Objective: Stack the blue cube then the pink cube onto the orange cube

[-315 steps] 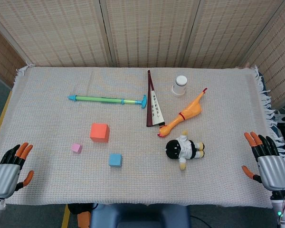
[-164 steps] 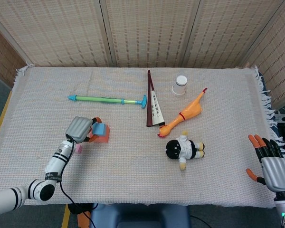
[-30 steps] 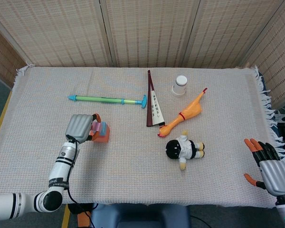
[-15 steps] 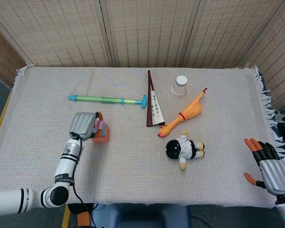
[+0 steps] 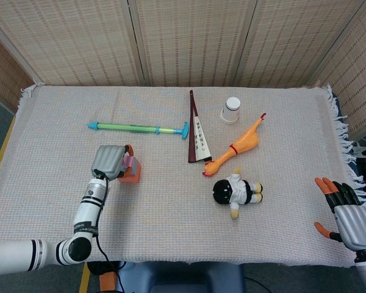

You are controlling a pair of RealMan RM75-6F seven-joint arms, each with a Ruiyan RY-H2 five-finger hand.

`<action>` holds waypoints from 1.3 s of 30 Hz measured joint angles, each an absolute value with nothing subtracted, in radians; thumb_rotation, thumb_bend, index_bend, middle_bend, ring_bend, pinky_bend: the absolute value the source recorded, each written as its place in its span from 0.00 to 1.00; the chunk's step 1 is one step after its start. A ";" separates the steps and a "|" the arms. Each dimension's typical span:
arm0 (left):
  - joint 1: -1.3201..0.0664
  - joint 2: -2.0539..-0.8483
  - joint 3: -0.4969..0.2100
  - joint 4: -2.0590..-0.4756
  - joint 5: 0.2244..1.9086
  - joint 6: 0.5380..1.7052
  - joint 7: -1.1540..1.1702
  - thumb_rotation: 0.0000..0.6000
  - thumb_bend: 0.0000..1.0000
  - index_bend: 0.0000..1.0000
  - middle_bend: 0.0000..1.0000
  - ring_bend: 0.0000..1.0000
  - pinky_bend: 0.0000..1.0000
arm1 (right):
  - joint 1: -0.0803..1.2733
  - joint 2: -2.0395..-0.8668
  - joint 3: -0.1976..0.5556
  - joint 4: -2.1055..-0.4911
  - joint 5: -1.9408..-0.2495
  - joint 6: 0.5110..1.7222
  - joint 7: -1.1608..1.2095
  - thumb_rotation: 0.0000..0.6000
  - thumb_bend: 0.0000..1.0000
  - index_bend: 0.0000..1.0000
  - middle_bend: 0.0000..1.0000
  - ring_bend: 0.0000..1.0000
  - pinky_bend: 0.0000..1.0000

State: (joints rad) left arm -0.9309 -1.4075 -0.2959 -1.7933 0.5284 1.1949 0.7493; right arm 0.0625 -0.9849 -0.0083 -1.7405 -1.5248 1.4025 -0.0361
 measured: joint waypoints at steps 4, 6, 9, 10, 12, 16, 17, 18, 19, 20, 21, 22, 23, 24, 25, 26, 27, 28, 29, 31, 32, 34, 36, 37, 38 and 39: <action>-0.934 -1.405 -0.289 -1.790 0.524 1.191 0.746 1.00 0.32 0.38 1.00 1.00 1.00 | 0.062 -0.985 -0.009 -1.741 -1.526 1.403 -0.036 1.00 0.12 0.00 0.00 0.00 0.00; -0.936 -1.404 -0.288 -1.790 0.525 1.191 0.744 1.00 0.32 0.35 1.00 1.00 1.00 | 0.062 -0.985 -0.009 -1.741 -1.526 1.402 -0.037 1.00 0.12 0.00 0.00 0.00 0.00; -0.935 -1.402 -0.286 -1.790 0.533 1.190 0.734 1.00 0.32 0.31 1.00 1.00 1.00 | 0.062 -0.985 -0.009 -1.742 -1.523 1.402 -0.039 1.00 0.12 0.00 0.00 0.00 0.00; -0.935 -1.400 -0.284 -1.791 0.536 1.188 0.729 1.00 0.32 0.30 1.00 1.00 1.00 | 0.062 -0.985 -0.009 -1.742 -1.522 1.402 -0.039 1.00 0.12 0.00 0.00 0.00 0.00; -0.934 -1.398 -0.282 -1.791 0.539 1.186 0.724 1.00 0.32 0.29 1.00 1.00 1.00 | 0.061 -0.985 -0.008 -1.743 -1.522 1.403 -0.041 1.00 0.12 0.00 0.00 0.00 0.00; -0.933 -1.394 -0.282 -1.793 0.546 1.184 0.709 1.00 0.32 0.27 1.00 1.00 1.00 | 0.060 -0.985 -0.009 -1.743 -1.523 1.405 -0.043 1.00 0.12 0.00 0.00 0.00 0.00; -0.932 -1.392 -0.281 -1.794 0.548 1.184 0.705 1.00 0.32 0.26 1.00 1.00 1.00 | 0.060 -0.985 -0.009 -1.744 -1.523 1.405 -0.044 1.00 0.12 0.00 0.00 0.00 0.00; -0.932 -1.390 -0.280 -1.796 0.550 1.183 0.703 1.00 0.32 0.26 1.00 1.00 1.00 | 0.060 -0.985 -0.009 -1.744 -1.523 1.405 -0.044 1.00 0.12 0.00 0.00 0.00 0.00; -0.931 -1.387 -0.279 -1.800 0.552 1.183 0.702 1.00 0.32 0.26 1.00 1.00 1.00 | 0.060 -0.985 -0.008 -1.744 -1.522 1.405 -0.045 1.00 0.12 0.00 0.00 0.00 0.00; -0.930 -1.385 -0.277 -1.805 0.553 1.183 0.701 1.00 0.32 0.26 1.00 1.00 1.00 | 0.060 -0.985 -0.008 -1.744 -1.522 1.406 -0.045 1.00 0.12 0.00 0.00 0.00 0.00; -0.929 -1.382 -0.275 -1.810 0.555 1.184 0.701 1.00 0.32 0.25 1.00 1.00 1.00 | 0.060 -0.985 -0.008 -1.744 -1.521 1.406 -0.045 1.00 0.12 0.00 0.00 0.00 0.00; -0.927 -1.378 -0.271 -1.818 0.560 1.185 0.701 1.00 0.32 0.25 1.00 1.00 1.00 | 0.059 -0.985 -0.008 -1.744 -1.522 1.406 -0.045 1.00 0.12 0.00 0.00 0.00 0.00; -0.925 -1.374 -0.268 -1.826 0.565 1.187 0.700 1.00 0.32 0.25 1.00 1.00 1.00 | 0.059 -0.985 -0.008 -1.744 -1.522 1.406 -0.046 1.00 0.12 0.00 0.00 0.00 0.00; -0.923 -1.371 -0.265 -1.834 0.571 1.190 0.699 1.00 0.32 0.25 1.00 1.00 1.00 | 0.060 -0.985 -0.009 -1.745 -1.523 1.405 -0.046 1.00 0.12 0.00 0.00 0.00 0.00; -0.919 -1.365 -0.260 -1.847 0.582 1.194 0.698 1.00 0.32 0.25 1.00 1.00 1.00 | 0.060 -0.985 -0.009 -1.745 -1.523 1.405 -0.047 1.00 0.12 0.00 0.00 0.00 0.00; -0.914 -1.360 -0.256 -1.858 0.591 1.199 0.696 1.00 0.32 0.25 1.00 1.00 1.00 | 0.059 -0.985 -0.010 -1.746 -1.525 1.405 -0.048 1.00 0.12 0.00 0.00 0.00 0.00; -0.909 -1.353 -0.252 -1.869 0.602 1.204 0.693 1.00 0.32 0.24 1.00 1.00 1.00 | 0.059 -0.984 -0.011 -1.746 -1.525 1.406 -0.047 1.00 0.12 0.00 0.00 0.00 0.00; -0.900 -1.343 -0.244 -1.885 0.620 1.211 0.689 1.00 0.32 0.24 1.00 1.00 1.00 | 0.058 -0.984 -0.011 -1.746 -1.526 1.407 -0.046 1.00 0.12 0.00 0.00 0.00 0.00; -0.891 -1.335 -0.236 -1.898 0.636 1.218 0.683 1.00 0.32 0.24 1.00 1.00 1.00 | 0.057 -0.982 -0.011 -1.747 -1.528 1.411 -0.045 1.00 0.12 0.00 0.00 0.00 0.00; -0.861 -1.312 -0.214 -1.928 0.686 1.235 0.661 1.00 0.32 0.22 1.00 1.00 1.00 | 0.054 -0.979 -0.012 -1.748 -1.532 1.418 -0.041 1.00 0.12 0.00 0.00 0.00 0.00; -0.844 -1.300 -0.202 -1.940 0.713 1.243 0.645 1.00 0.32 0.21 1.00 1.00 1.00 | 0.051 -0.977 -0.012 -1.748 -1.534 1.423 -0.037 1.00 0.12 0.00 0.00 0.00 0.00; -0.796 -1.272 -0.166 -1.962 0.794 1.261 0.591 1.00 0.32 0.14 0.80 0.81 0.97 | 0.048 -0.974 -0.013 -1.747 -1.539 1.431 -0.033 1.00 0.12 0.00 0.00 0.00 0.00; -0.744 -1.246 -0.126 -1.971 0.883 1.280 0.522 1.00 0.32 0.10 0.48 0.48 0.77 | 0.044 -0.972 -0.015 -1.747 -1.545 1.436 -0.030 1.00 0.12 0.00 0.00 0.00 0.00; -0.704 -1.229 -0.093 -1.971 0.950 1.294 0.463 1.00 0.32 0.08 0.30 0.27 0.57 | 0.043 -0.971 -0.016 -1.747 -1.548 1.438 -0.029 1.00 0.12 0.00 0.00 0.00 0.00; -0.674 -1.216 -0.066 -1.967 1.003 1.306 0.413 1.00 0.32 0.06 0.16 0.14 0.40 | 0.042 -0.971 -0.017 -1.747 -1.553 1.441 -0.029 1.00 0.12 0.00 0.00 0.00 0.00; -0.642 -1.204 -0.038 -1.959 1.055 1.318 0.359 1.00 0.32 0.06 0.06 0.04 0.27 | 0.040 -0.972 -0.019 -1.748 -1.557 1.444 -0.030 1.00 0.12 0.00 0.00 0.00 0.00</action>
State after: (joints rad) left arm -0.6423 -1.2039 -0.0381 -1.9586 1.0549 1.3184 0.3588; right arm 0.0401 -0.9715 -0.0189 -1.7479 -1.5567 1.4444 -0.0301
